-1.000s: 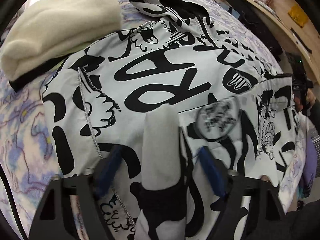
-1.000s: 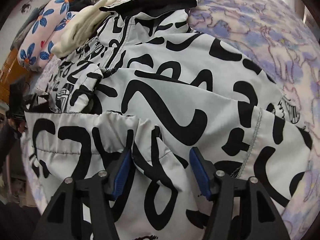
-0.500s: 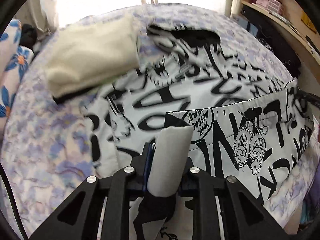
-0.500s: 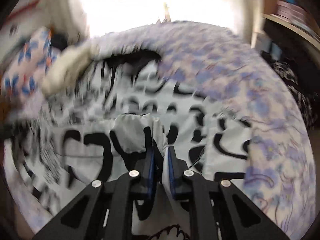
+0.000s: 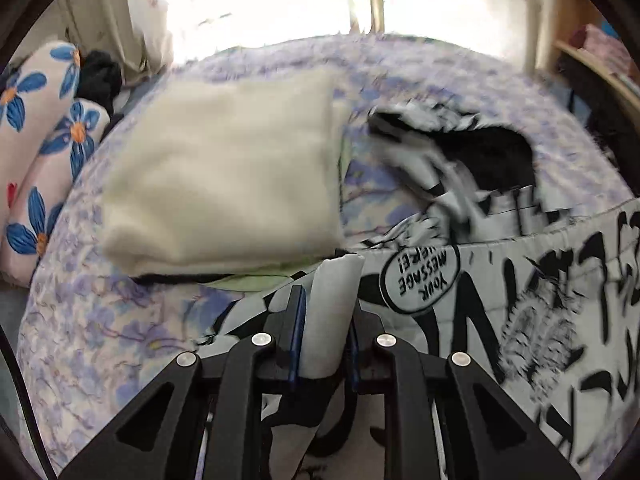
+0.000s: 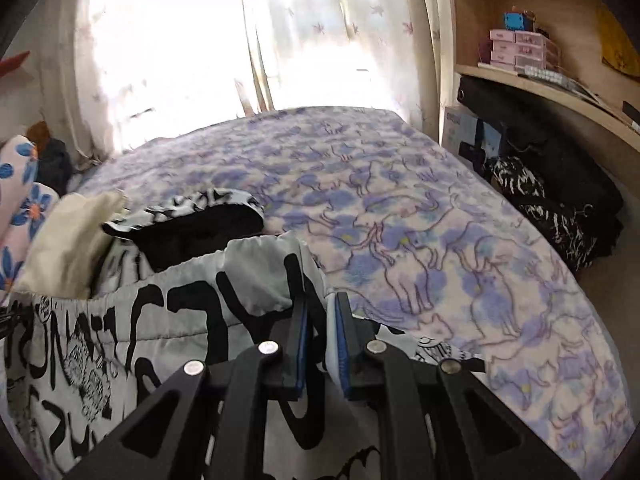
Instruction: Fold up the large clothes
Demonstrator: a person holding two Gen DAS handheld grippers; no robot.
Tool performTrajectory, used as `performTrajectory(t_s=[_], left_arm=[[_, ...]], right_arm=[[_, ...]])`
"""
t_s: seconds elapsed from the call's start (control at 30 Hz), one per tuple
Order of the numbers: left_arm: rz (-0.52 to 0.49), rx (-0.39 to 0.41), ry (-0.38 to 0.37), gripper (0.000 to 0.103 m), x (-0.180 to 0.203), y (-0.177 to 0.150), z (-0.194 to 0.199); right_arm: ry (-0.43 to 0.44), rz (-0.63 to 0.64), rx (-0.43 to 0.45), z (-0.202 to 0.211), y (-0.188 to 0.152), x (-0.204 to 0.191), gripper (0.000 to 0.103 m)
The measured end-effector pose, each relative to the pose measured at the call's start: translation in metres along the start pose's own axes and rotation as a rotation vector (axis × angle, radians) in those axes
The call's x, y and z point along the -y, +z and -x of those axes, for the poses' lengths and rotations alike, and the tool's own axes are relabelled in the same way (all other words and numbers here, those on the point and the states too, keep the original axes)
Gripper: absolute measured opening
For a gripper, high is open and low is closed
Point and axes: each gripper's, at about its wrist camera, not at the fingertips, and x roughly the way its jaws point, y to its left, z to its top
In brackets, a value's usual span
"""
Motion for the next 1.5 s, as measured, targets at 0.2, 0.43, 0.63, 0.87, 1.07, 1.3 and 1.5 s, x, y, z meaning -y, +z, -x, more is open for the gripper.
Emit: performTrajectory(t_s=[0.2,0.43,0.63,0.87,1.07,1.3,1.5], left_arm=[[0.032,-0.032,0.008,0.017,0.001,0.004,-0.062],[0.004,0.038,0.062,0.016,0.014,0.012,-0.083],[0.032,0.121,0.057,0.014,0.007,0.012,-0.078],[0.075,0.073,-0.057,0.025,-0.01,0.005,-0.067],[0.091,0.105,-0.182,0.071,-0.04,-0.015,-0.014],[-0.034,0.038,-0.107,0.045,-0.034,-0.028,-0.026],[-0.013,0.049,-0.064,0.007,-0.032,-0.031,-0.039]], right_arm=[[-0.088,-0.018,-0.083,-0.063,-0.02,0.0,0.011],[-0.14,-0.045,-0.127,-0.1,-0.033,0.003,0.011],[-0.144,-0.056,-0.095,-0.106,-0.023,-0.004,0.012],[-0.149,-0.012,-0.191,-0.12,-0.029,-0.009,0.016],[-0.049,-0.022,-0.178,-0.084,-0.031,0.002,0.023],[-0.014,0.007,-0.17,-0.072,-0.04,0.007,0.03],[-0.032,-0.033,-0.178,-0.078,-0.043,0.017,0.03]])
